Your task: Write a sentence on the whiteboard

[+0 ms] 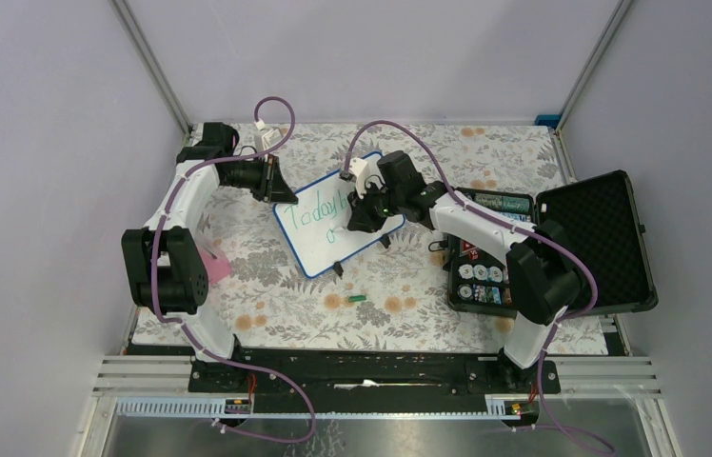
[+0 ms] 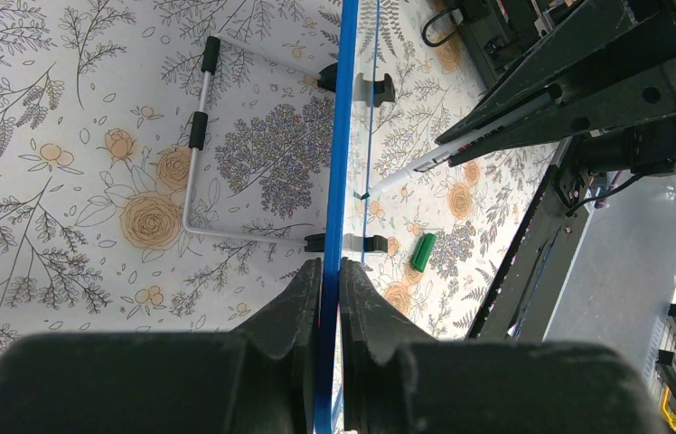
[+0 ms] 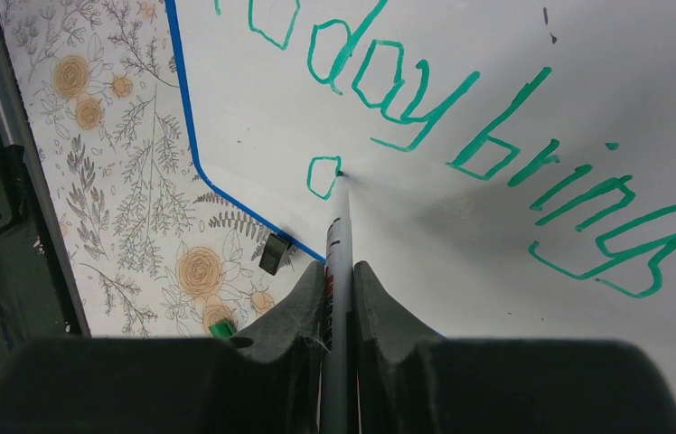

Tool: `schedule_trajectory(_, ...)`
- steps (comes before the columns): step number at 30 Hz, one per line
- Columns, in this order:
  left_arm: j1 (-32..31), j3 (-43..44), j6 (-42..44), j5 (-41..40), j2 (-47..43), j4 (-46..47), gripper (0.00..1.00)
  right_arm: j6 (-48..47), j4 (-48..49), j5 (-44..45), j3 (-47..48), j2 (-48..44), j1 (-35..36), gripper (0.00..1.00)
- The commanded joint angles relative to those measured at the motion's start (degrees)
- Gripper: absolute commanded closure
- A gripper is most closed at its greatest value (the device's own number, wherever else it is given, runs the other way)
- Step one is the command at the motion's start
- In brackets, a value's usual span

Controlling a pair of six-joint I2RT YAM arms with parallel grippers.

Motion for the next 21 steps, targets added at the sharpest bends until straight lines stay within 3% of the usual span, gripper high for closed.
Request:
schedule_trajectory(1, -0.22, 1.73, 0.67, -1.91, 0.53, 0.83, 1.00, -0.67, 1.32, 1.54, 1.44, -0.49, -0.58, 1.00)
schedule_trajectory(21, -0.23, 1.95, 0.68, -2.02, 0.62, 0.84, 1.00, -1.57, 1.15, 0.07, -3.07, -1.37, -0.40, 1.00)
